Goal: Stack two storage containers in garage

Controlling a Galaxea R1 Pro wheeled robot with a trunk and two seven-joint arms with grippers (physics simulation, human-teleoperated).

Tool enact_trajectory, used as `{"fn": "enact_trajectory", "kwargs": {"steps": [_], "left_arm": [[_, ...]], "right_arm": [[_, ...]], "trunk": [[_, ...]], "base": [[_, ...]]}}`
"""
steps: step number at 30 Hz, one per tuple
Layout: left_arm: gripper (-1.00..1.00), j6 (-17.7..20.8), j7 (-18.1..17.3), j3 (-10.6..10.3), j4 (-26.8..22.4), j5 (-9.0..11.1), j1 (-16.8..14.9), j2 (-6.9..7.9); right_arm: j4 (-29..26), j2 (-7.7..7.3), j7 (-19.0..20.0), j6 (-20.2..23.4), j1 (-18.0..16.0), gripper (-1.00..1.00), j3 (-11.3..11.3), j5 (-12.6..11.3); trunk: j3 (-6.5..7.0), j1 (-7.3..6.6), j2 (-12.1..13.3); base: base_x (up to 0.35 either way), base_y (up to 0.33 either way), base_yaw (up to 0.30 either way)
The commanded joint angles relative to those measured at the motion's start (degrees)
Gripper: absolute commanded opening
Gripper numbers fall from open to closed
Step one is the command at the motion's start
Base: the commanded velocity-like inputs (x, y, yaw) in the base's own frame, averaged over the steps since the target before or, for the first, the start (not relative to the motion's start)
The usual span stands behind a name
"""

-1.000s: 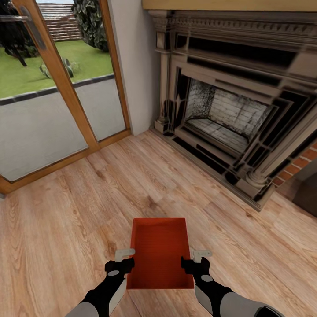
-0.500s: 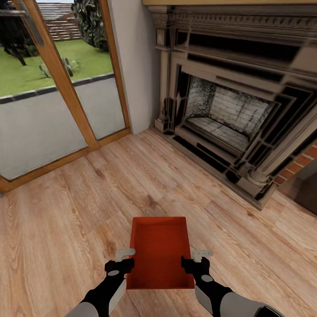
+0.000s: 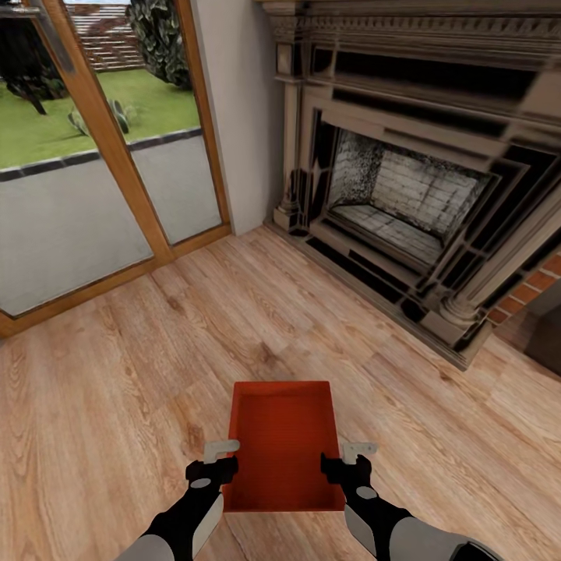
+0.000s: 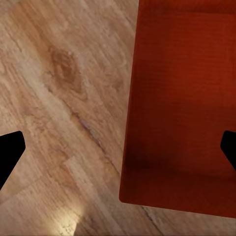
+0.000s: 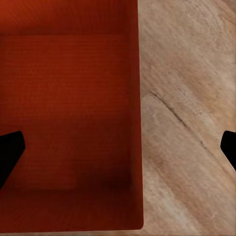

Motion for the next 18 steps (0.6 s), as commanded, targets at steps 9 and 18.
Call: {"fn": "enact_trajectory", "kwargs": {"steps": [9, 18], "left_arm": [[1.00, 0.1, 0.4, -0.5, -0.1, 0.6, 0.0, 0.04], [1.00, 0.1, 0.4, -0.5, -0.1, 0.6, 0.0, 0.04]], "right_arm": [[0.0, 0.01, -0.2, -0.1, 0.0, 1.00, 0.5, -0.4], [0.0, 0.01, -0.2, -0.1, 0.0, 1.00, 0.5, -0.4]], "trunk": [[-1.65, 1.98, -3.6], [-3.27, 3.96, -7.3]], "base": [[0.000, 0.000, 0.000], [0.000, 0.000, 0.000]]}}
